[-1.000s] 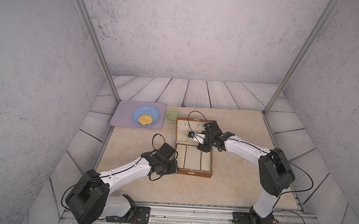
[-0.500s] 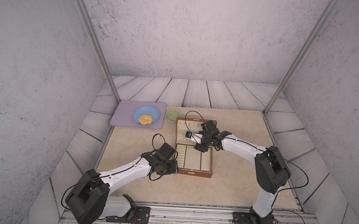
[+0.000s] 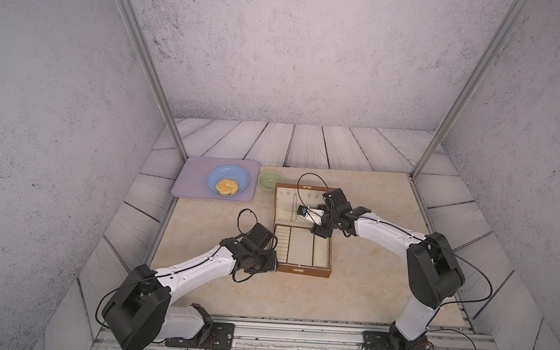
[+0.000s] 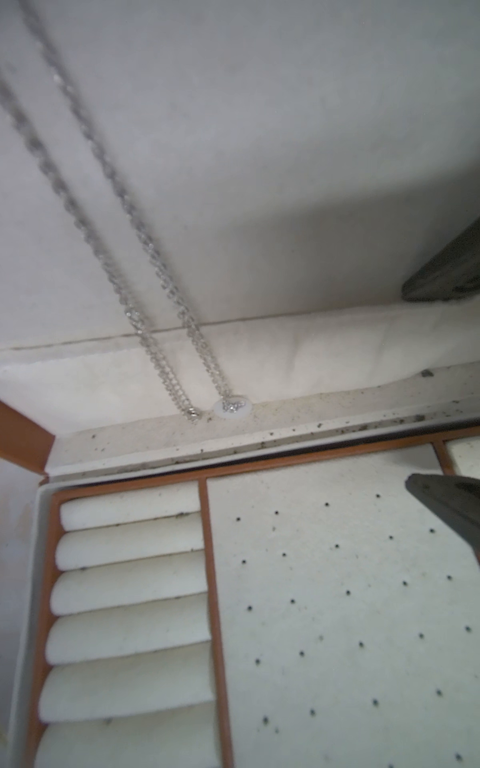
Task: Put jewelry chain into jewelry box
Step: Open the storage slot of the jewelry box.
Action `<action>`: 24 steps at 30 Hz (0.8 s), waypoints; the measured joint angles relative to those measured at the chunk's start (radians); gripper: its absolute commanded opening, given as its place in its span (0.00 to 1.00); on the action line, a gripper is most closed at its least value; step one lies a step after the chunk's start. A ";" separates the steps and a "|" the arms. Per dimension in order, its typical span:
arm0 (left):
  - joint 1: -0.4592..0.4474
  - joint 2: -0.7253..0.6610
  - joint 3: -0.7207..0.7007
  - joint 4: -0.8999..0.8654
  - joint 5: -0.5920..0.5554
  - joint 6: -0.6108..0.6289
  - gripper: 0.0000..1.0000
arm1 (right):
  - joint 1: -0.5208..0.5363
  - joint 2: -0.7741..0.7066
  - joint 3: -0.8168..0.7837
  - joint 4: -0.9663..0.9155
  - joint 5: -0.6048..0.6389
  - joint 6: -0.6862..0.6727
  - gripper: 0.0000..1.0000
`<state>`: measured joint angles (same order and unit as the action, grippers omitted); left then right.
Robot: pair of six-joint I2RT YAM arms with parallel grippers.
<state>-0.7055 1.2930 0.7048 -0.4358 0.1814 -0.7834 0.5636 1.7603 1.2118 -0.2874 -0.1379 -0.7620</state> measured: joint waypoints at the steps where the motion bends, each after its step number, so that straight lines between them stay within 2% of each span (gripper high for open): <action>1: 0.000 0.000 0.000 0.000 0.000 0.000 0.55 | -0.002 0.000 -0.001 0.000 -0.003 -0.002 0.68; 15: 0.000 -0.002 -0.003 0.003 0.000 -0.002 0.54 | -0.019 0.042 0.090 -0.108 -0.069 0.020 0.63; 22: 0.000 -0.002 -0.003 0.003 0.000 -0.003 0.54 | -0.019 0.069 0.125 -0.127 -0.088 0.038 0.50; 24: 0.000 -0.002 -0.003 0.003 0.000 -0.003 0.54 | -0.020 0.070 0.126 -0.125 -0.087 0.043 0.42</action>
<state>-0.7055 1.2907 0.7021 -0.4328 0.1818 -0.7860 0.5438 1.8301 1.3380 -0.4126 -0.2253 -0.7185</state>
